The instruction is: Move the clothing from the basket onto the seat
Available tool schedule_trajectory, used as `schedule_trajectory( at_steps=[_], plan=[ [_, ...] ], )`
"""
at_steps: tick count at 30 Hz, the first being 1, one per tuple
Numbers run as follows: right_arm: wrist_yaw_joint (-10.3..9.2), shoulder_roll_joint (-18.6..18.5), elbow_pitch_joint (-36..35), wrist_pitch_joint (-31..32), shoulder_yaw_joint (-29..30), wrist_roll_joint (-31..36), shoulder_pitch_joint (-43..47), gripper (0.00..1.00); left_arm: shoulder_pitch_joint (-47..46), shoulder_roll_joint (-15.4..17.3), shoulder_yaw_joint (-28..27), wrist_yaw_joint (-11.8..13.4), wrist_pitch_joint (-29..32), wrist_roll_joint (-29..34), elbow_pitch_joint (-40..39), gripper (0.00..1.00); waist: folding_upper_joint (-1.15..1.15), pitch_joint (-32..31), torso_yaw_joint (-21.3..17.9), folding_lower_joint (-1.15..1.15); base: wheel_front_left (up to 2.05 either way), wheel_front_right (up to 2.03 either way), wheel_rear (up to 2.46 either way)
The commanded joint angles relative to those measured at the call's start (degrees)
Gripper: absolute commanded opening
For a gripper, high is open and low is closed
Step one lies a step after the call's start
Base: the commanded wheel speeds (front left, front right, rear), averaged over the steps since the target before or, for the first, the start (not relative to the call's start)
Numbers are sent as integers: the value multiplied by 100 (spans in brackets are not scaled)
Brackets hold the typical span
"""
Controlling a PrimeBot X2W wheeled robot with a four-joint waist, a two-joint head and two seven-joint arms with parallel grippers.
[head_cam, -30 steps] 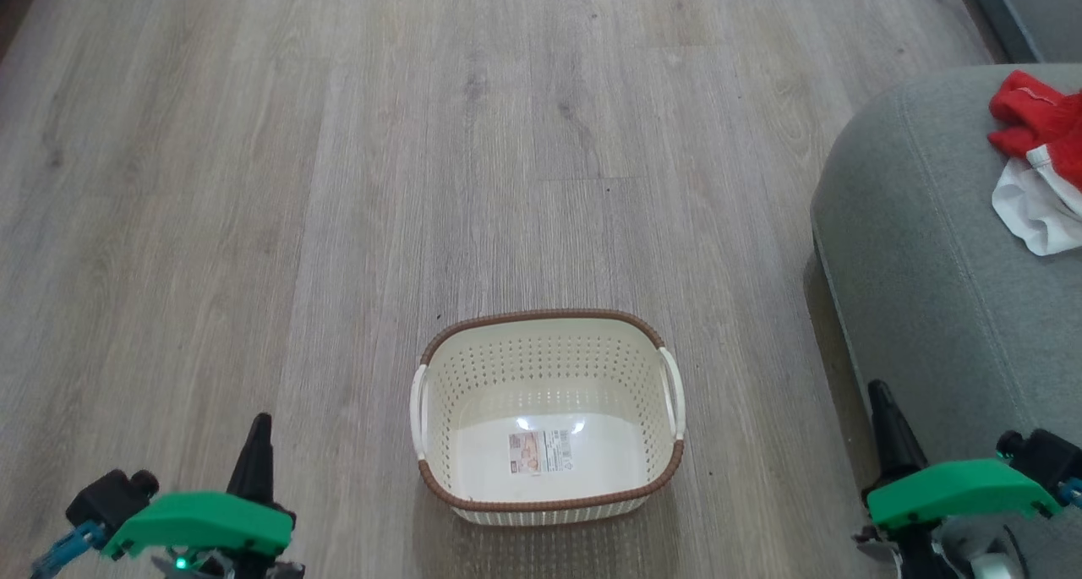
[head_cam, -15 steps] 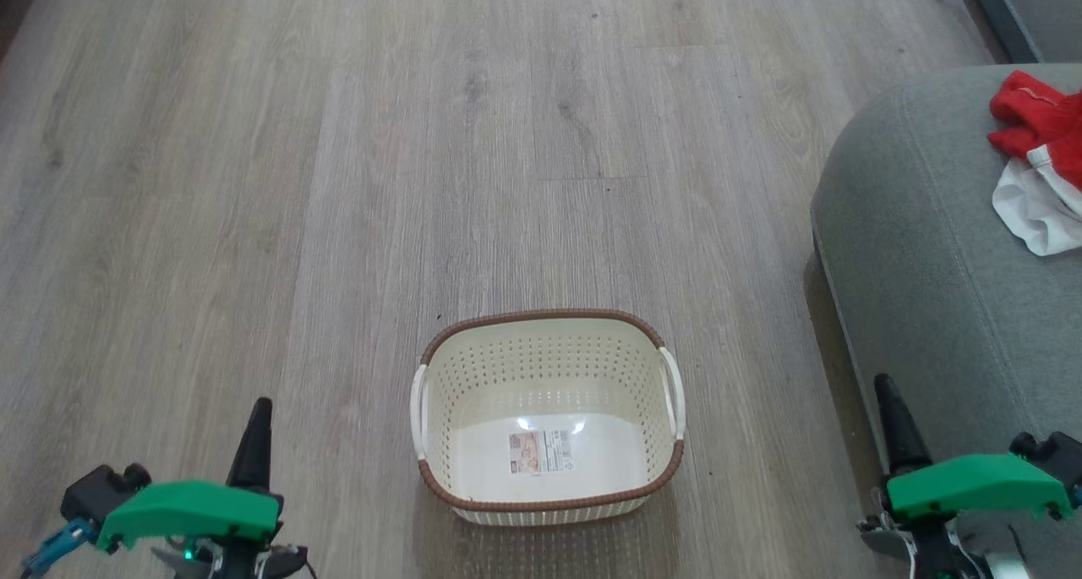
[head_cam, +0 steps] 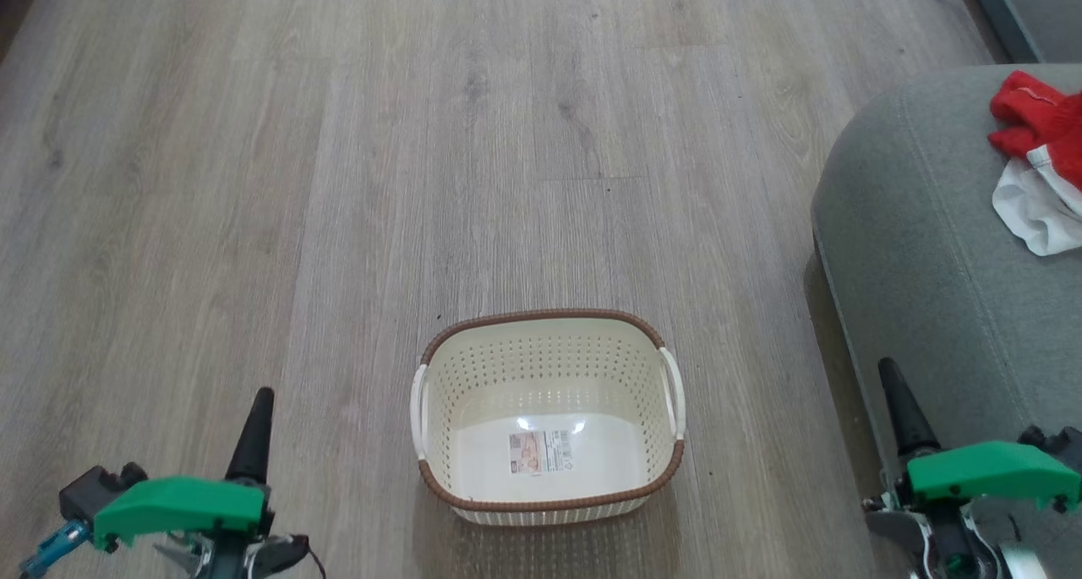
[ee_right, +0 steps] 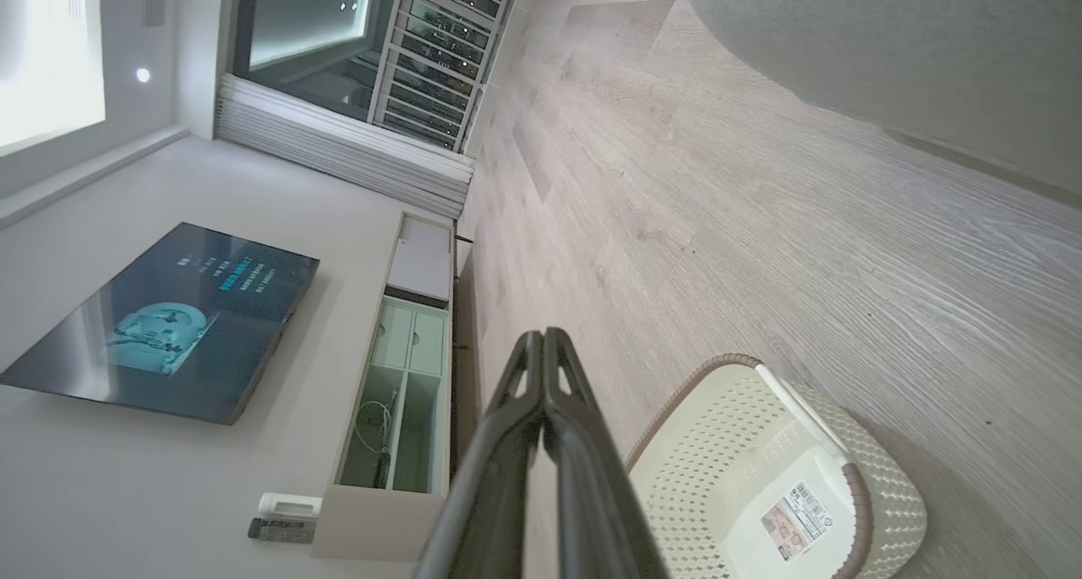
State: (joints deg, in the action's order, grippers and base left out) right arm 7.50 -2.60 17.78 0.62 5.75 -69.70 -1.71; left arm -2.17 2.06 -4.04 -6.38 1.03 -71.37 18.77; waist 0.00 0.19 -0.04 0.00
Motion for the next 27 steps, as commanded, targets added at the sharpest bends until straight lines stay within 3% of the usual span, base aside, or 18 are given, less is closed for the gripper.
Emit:
schedule_trajectory(
  at_steps=[1, 27],
  plan=[
    [0, -25, -238, 80, -54, -235, -298, 0, -315, 66, -176, -43, 57, -214, -229, 0, 0, 0, 0, 0, 0, 0, 0],
    [-1, -27, -354, 507, 57, -1926, -424, 0, -389, 79, -238, -100, 470, -1782, -432, 0, 0, -1, 3, 0, 0, 0, 0]
  ],
)
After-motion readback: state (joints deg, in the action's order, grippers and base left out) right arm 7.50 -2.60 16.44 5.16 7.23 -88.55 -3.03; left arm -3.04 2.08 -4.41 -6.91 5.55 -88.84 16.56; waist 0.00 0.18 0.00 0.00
